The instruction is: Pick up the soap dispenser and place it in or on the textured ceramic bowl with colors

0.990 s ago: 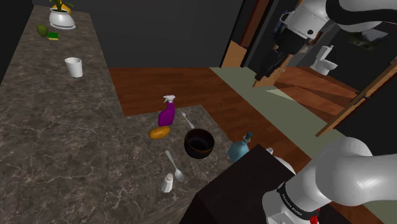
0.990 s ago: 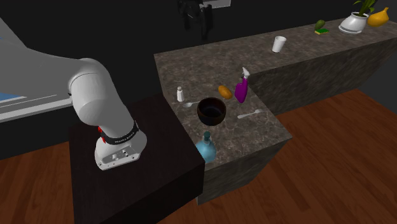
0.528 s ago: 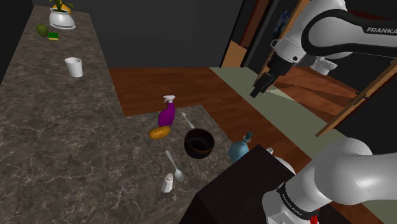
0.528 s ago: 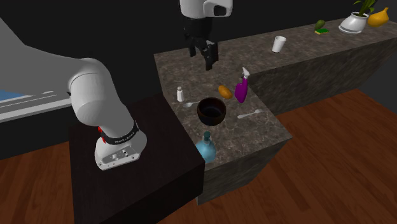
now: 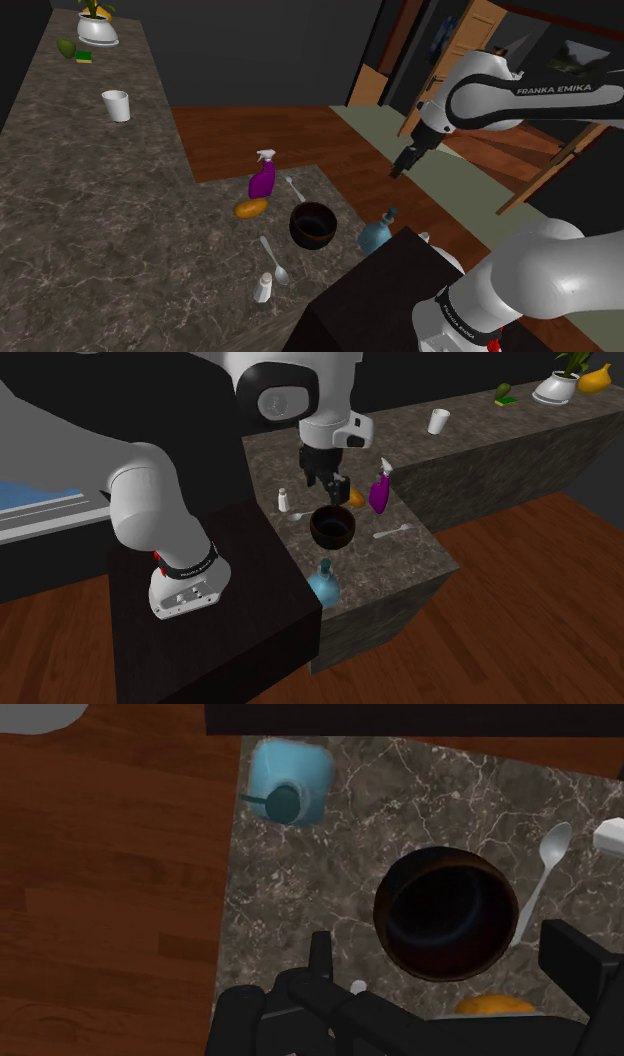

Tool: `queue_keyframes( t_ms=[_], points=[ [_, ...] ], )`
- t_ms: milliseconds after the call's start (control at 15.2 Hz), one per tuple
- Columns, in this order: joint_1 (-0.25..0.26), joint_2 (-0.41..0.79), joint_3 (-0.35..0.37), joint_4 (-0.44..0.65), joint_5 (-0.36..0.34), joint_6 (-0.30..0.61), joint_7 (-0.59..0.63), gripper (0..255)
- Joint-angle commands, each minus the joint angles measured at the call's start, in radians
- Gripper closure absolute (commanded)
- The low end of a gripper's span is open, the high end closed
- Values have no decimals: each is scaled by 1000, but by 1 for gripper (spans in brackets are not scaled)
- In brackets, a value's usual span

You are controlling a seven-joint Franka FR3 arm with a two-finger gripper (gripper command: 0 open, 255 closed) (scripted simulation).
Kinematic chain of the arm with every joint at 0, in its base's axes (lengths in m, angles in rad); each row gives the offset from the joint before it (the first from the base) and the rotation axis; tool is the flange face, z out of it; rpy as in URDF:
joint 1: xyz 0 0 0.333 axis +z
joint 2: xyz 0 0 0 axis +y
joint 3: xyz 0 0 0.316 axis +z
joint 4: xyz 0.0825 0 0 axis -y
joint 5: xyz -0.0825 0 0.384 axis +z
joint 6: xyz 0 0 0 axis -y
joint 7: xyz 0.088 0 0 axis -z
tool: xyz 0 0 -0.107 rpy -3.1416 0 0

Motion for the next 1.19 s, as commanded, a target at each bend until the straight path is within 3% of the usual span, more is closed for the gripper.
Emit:
queue_keyframes(
  t_ms=[0,594,792,1122],
  points=[
    [-12,47,-26,-29,-16,66,-23,0],
    [-44,352,-167,-82,-44,379,-162,0],
    [-31,486,-220,-74,-2,487,-238,0],
    [-1,574,-235,-77,75,572,-295,0]
  ],
)
